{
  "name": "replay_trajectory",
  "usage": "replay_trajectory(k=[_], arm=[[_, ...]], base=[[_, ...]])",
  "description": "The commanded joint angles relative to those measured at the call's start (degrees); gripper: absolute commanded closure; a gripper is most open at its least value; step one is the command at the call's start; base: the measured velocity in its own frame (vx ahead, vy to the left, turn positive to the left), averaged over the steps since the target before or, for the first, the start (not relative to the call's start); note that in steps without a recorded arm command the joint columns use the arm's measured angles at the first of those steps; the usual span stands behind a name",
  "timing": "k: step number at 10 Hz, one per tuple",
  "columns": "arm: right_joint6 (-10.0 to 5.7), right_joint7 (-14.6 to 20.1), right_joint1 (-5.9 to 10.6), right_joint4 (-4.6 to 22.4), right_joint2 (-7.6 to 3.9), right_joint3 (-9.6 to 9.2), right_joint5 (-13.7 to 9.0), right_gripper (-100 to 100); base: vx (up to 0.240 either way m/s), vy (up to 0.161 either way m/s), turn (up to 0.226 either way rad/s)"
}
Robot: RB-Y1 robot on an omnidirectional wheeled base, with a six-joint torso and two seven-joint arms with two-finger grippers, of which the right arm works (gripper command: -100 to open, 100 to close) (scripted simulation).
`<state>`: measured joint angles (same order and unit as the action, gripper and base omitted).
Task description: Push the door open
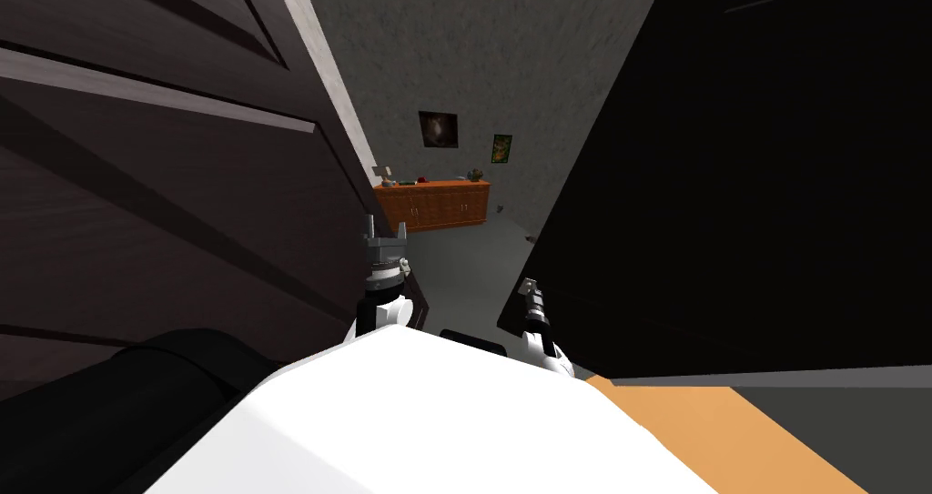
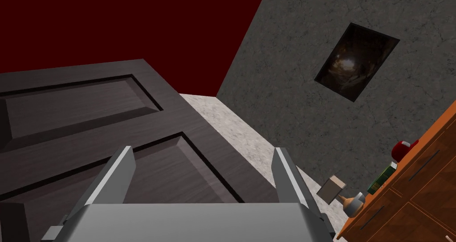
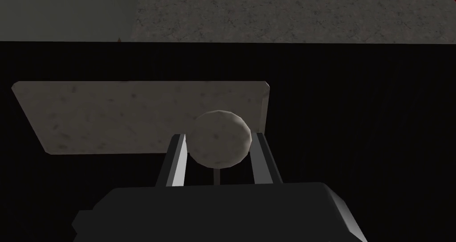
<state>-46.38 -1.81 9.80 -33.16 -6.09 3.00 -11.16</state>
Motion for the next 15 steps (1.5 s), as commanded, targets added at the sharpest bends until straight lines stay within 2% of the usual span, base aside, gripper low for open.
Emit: replay_trajectory(k=[1, 8, 9, 15], arm=[[-0.20, -1.10, 0.49, -0.08, 0.12, 1.20, -0.65, 100], [-0.34, -5.13, 1.03, 0.18, 2.14, 5.13, -2.85, 100], [-0.04, -4.90, 0.52, -0.07, 1.94, 4.97, -2.75, 100], [-0.43, -6.27, 0.42, 0.04, 0.76, 8.47, -5.05, 100]], base=[[0.193, 0.047, -0.073], [0.204, 0.048, -0.086], [0.085, 0.011, -0.026], [0.193, 0.030, -0.045]])
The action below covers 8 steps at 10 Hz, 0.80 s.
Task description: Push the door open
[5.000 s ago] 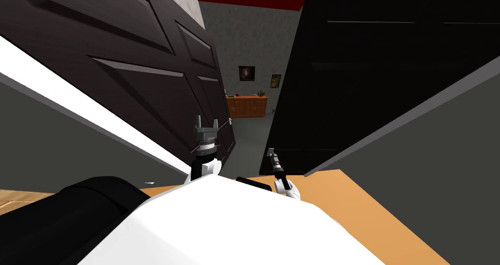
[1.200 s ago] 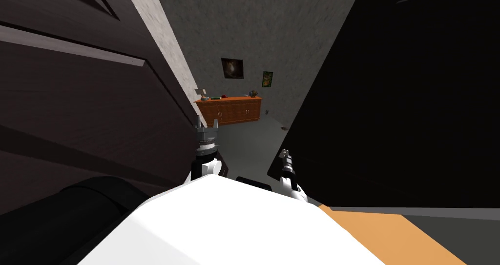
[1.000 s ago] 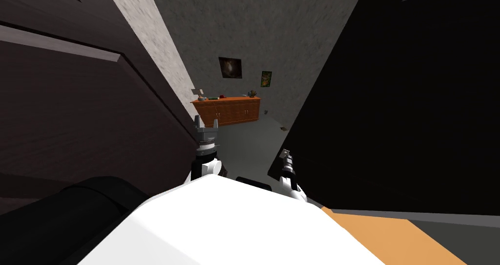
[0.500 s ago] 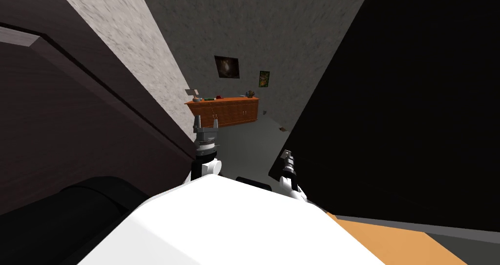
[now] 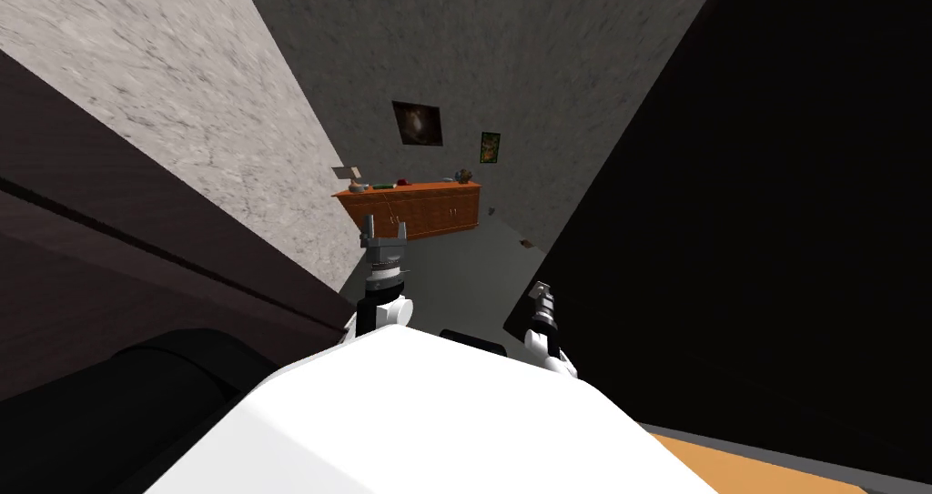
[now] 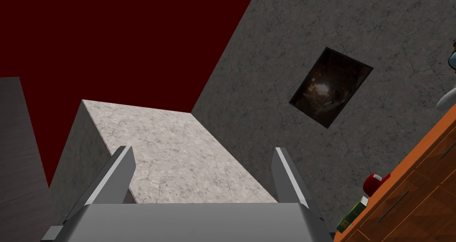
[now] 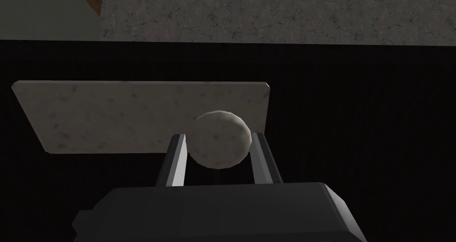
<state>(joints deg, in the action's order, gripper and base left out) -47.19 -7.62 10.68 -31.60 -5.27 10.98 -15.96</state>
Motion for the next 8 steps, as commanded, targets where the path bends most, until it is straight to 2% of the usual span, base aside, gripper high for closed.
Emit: replay_trajectory(k=[1, 6, 7, 8], arm=[[0.33, -0.69, -0.49, -1.49, -0.17, 1.10, -0.65, 100], [0.08, -1.68, -0.63, -1.34, -0.42, 3.62, -2.32, 100], [0.78, -1.78, -1.77, -2.69, -0.05, 3.30, -2.10, 100], [0.80, -2.27, -1.91, -3.01, -0.36, 4.35, -2.81, 100]], base=[[0.189, 0.032, -0.037], [0.186, 0.034, -0.050], [0.088, 0.012, -0.035], [0.142, 0.001, -0.043]])
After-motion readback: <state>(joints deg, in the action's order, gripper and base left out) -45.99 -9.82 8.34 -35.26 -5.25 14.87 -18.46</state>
